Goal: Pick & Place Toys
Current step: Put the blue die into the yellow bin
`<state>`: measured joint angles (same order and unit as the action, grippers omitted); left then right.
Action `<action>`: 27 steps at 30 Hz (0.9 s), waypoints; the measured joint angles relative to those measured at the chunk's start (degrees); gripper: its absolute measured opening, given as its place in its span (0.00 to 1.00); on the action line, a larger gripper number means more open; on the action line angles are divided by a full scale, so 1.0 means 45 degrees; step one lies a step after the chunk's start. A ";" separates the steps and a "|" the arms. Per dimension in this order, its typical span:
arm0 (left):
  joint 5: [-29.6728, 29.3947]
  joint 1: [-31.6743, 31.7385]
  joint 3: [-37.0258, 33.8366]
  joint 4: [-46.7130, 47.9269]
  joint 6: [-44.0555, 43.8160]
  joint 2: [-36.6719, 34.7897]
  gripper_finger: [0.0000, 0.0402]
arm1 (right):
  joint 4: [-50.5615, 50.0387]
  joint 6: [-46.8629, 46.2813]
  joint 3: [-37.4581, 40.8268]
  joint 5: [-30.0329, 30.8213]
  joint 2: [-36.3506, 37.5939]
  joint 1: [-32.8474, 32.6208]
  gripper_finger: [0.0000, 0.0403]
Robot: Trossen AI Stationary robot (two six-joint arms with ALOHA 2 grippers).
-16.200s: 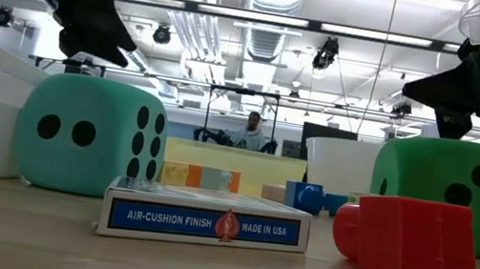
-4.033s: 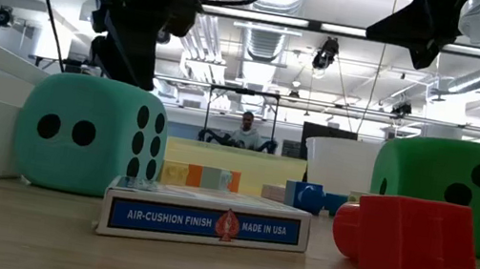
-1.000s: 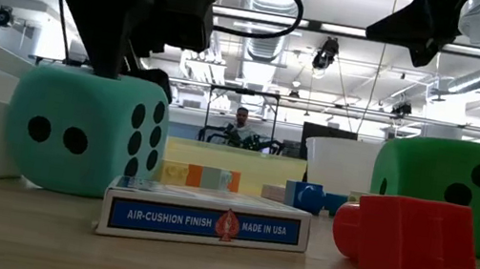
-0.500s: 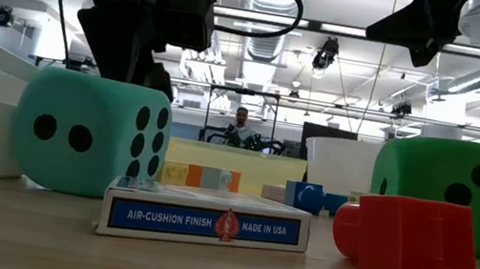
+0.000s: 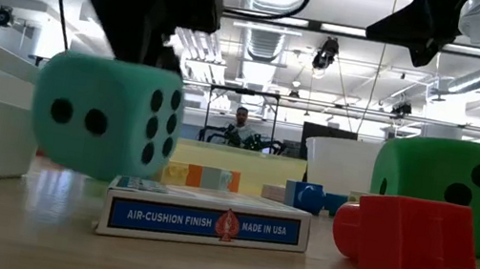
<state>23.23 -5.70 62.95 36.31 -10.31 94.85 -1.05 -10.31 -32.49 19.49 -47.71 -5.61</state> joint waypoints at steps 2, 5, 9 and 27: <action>-0.0014 0.0002 0.0257 0.0716 -0.0002 -0.0006 0.26 | -0.0012 -0.0007 0.0000 0.0000 0.0001 0.0005 0.05; 0.0006 -0.0022 0.0580 0.1296 -0.0131 -0.0006 0.25 | -0.0012 0.0000 0.0000 0.0000 -0.0003 0.0005 0.05; -0.0070 -0.0022 0.1085 0.1935 -0.0140 -0.0016 0.25 | -0.0014 -0.0010 0.0000 0.0000 -0.0003 0.0005 0.05; -0.3829 -0.0022 0.4043 0.4250 0.1234 -0.0045 0.23 | -0.0017 -0.0036 0.0000 0.0000 0.0001 0.0005 0.05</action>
<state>6.00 -5.80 81.14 55.43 -4.75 94.65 -1.13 -10.47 -32.49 19.49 -47.70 -5.58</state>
